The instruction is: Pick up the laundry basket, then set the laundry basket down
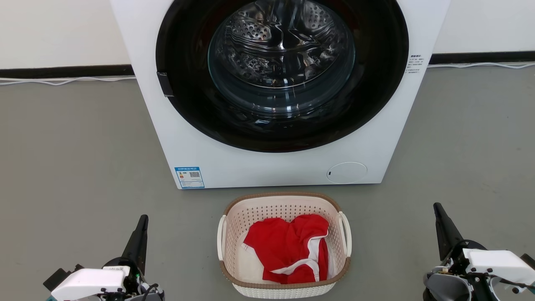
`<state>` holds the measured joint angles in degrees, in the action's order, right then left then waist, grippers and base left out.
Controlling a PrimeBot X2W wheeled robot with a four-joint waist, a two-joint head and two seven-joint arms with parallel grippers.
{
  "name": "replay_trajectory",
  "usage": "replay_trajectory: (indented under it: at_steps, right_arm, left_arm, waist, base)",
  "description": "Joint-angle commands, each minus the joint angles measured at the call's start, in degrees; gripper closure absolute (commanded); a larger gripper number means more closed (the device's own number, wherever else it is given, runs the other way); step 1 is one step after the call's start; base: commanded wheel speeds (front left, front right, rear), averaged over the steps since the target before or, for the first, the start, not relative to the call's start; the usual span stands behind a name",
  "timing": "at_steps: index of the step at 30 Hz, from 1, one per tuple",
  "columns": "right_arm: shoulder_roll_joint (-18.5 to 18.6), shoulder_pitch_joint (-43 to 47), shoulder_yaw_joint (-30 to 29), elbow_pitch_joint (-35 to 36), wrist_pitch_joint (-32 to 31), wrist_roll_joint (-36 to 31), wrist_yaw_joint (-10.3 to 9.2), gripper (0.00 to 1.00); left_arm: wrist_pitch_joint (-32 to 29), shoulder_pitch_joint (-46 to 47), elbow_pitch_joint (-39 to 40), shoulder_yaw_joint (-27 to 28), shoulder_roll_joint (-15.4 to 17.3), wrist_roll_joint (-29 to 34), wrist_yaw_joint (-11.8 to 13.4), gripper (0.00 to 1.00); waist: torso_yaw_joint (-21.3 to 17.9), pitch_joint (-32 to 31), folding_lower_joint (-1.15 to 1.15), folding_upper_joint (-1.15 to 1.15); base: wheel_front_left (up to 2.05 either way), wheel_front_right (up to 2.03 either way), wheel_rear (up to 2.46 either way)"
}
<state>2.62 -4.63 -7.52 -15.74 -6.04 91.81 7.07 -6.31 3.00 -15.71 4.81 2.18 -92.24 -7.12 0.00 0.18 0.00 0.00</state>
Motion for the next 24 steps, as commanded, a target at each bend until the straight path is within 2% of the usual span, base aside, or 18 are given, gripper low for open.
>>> replay_trajectory:
  at_steps: [1, 4, 5, 9, 13, 17, 24]
  right_arm:
    - [0.3, -1.6, 1.0, 1.7, -0.4, 0.4, 0.42, 1.0]
    - [0.3, -1.6, 1.0, 1.7, -0.4, 0.4, 0.42, 1.0]
    - [0.0, 0.0, 0.0, 0.0, 0.0, 0.0, 0.0, 0.0]
    - [0.0, 0.3, 0.4, -0.3, 0.4, -0.1, -0.01, 0.0]
    - [0.0, 0.5, 1.0, 0.3, 1.1, -0.3, 0.0, 0.0]
    - [0.0, 0.8, 1.6, 0.9, 1.8, -0.6, 0.01, 0.0]
    - [0.0, 1.1, 2.0, 1.5, 2.8, -2.0, 0.04, 0.0]
  left_arm:
    - [-0.2, 3.2, 1.7, 1.7, 0.7, 0.1, -0.4, 1.0]
    - [-0.2, 3.2, 1.7, 1.7, 0.7, 0.1, -0.4, 1.0]
    - [0.0, 0.0, 0.0, 0.0, 0.0, 0.0, 0.0, 0.0]
    - [0.4, -0.4, -0.6, -0.3, -0.1, 0.0, 0.0, 0.0]
    - [1.1, -0.5, -0.4, -0.9, -0.1, 0.0, 0.0, 0.0]
    - [1.8, -0.7, -0.1, -1.5, -0.1, 0.1, 0.0, 0.0]
    - [2.8, -0.9, 0.1, -2.1, 0.0, 0.7, 0.0, 0.0]
  waist:
    - [0.0, 0.0, 0.0, 0.0]
    - [0.0, 0.0, 0.0, 0.0]
    - [0.0, 0.0, 0.0, 0.0]
    - [0.0, 0.0, 0.01, 0.0]
    - [0.0, -0.1, 0.13, 0.0]
    - [0.0, 0.0, 0.02, 0.0]
    - [0.0, 0.1, 0.0, 0.0]
  base:
    - [0.0, 0.0, 0.0]
    - [0.0, 0.0, 0.0]
    - [0.0, 0.0, 0.0]
    - [0.0, 0.0, 0.0]
    - [0.0, 0.0, 0.0]
    - [0.0, 0.0, 0.0]
    - [0.0, 0.0, 0.0]
